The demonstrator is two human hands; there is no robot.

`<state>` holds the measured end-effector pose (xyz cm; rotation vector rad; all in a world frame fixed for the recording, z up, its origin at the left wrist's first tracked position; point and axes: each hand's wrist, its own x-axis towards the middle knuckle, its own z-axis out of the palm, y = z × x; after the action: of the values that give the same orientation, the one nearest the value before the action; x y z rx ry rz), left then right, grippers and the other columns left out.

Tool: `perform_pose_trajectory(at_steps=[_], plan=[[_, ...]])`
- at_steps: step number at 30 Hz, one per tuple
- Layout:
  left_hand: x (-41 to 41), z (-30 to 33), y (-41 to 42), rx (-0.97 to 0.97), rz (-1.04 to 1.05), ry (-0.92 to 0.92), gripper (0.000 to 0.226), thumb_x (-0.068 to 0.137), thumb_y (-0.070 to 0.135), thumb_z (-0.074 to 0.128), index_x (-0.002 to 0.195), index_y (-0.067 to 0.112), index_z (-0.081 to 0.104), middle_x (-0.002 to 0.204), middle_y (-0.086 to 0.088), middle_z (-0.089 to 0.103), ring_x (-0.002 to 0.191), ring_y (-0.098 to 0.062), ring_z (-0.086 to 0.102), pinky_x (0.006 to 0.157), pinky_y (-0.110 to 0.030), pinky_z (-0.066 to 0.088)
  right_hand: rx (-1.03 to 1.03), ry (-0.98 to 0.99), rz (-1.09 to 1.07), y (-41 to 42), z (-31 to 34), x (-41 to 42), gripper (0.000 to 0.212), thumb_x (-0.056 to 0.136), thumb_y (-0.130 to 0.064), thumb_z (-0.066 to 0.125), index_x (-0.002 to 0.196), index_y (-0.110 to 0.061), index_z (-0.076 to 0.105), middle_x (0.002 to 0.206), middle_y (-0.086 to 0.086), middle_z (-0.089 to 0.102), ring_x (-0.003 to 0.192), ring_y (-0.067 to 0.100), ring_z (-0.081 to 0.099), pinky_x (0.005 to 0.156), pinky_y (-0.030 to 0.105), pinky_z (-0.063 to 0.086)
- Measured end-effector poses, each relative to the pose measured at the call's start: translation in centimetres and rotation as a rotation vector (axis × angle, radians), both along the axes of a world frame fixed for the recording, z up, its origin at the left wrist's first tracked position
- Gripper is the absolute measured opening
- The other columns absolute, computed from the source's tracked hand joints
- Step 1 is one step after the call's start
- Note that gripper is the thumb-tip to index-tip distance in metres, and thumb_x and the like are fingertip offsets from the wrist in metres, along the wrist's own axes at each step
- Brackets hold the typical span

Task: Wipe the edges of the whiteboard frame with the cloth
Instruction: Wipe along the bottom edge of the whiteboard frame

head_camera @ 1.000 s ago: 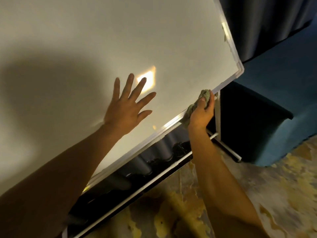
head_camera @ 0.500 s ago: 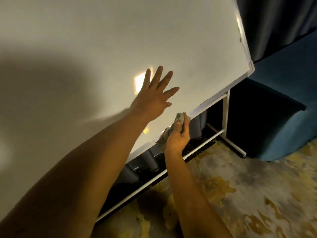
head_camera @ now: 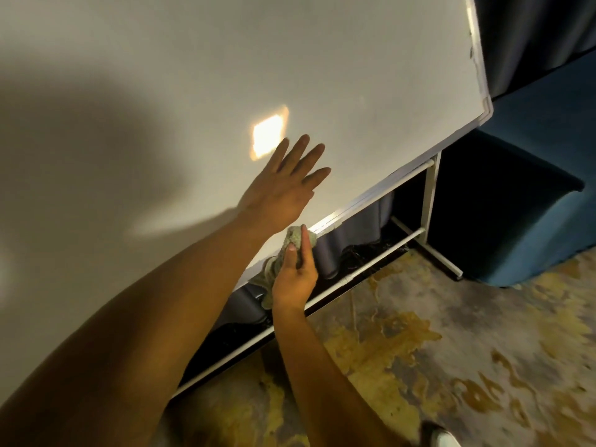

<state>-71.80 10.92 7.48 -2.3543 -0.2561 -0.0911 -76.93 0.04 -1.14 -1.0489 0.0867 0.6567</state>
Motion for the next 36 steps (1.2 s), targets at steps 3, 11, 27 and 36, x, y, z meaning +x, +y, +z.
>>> perform_pose_trajectory(at_steps=[3, 11, 27, 36], plan=[[-3.5, -0.7, 0.1, 0.030, 0.023, 0.052, 0.066, 0.110, 0.055, 0.022, 0.168, 0.028, 0.007, 0.176, -0.013, -0.007, 0.161, -0.043, -0.007, 0.130, -0.059, 0.001, 0.008, 0.010, 0.039, -0.5, 0.5, -2.1, 0.041, 0.103, -0.023, 0.050, 0.142, -0.034, 0.048, 0.147, -0.010, 0.045, 0.133, 0.016, 0.047, 0.105, 0.026, 0.041], [-13.0, -0.7, 1.7, 0.043, 0.101, -0.191, 0.089, 0.097, 0.082, 0.020, 0.168, 0.032, 0.002, 0.177, -0.010, -0.003, 0.161, -0.044, 0.002, 0.125, -0.069, 0.008, -0.081, -0.198, -0.125, -1.2, -0.8, 6.5, 0.050, 0.104, -0.030, 0.047, 0.150, -0.043, 0.033, 0.157, -0.002, 0.035, 0.139, 0.019, 0.039, 0.110, 0.038, 0.040], [-21.3, -0.4, 5.5, 0.030, 0.164, -0.287, 0.096, 0.090, 0.089, 0.018, 0.167, 0.035, 0.002, 0.176, -0.010, -0.005, 0.161, -0.045, 0.001, 0.124, -0.067, -0.006, -0.019, -0.076, -0.013, 2.7, -1.4, -3.7, 0.049, 0.104, -0.031, 0.046, 0.148, -0.048, 0.034, 0.158, -0.005, 0.033, 0.142, 0.025, 0.036, 0.111, 0.042, 0.036], [-22.4, -0.1, 4.8, 0.003, 0.178, -0.291, 0.090, 0.095, 0.085, 0.024, 0.167, 0.035, 0.004, 0.176, -0.013, 0.003, 0.160, -0.048, 0.007, 0.124, -0.069, 0.003, 0.038, -0.092, 0.019, 3.8, -1.5, -14.1, 0.049, 0.105, -0.029, 0.044, 0.147, -0.052, 0.032, 0.154, -0.016, 0.032, 0.143, 0.018, 0.033, 0.110, 0.033, 0.036]])
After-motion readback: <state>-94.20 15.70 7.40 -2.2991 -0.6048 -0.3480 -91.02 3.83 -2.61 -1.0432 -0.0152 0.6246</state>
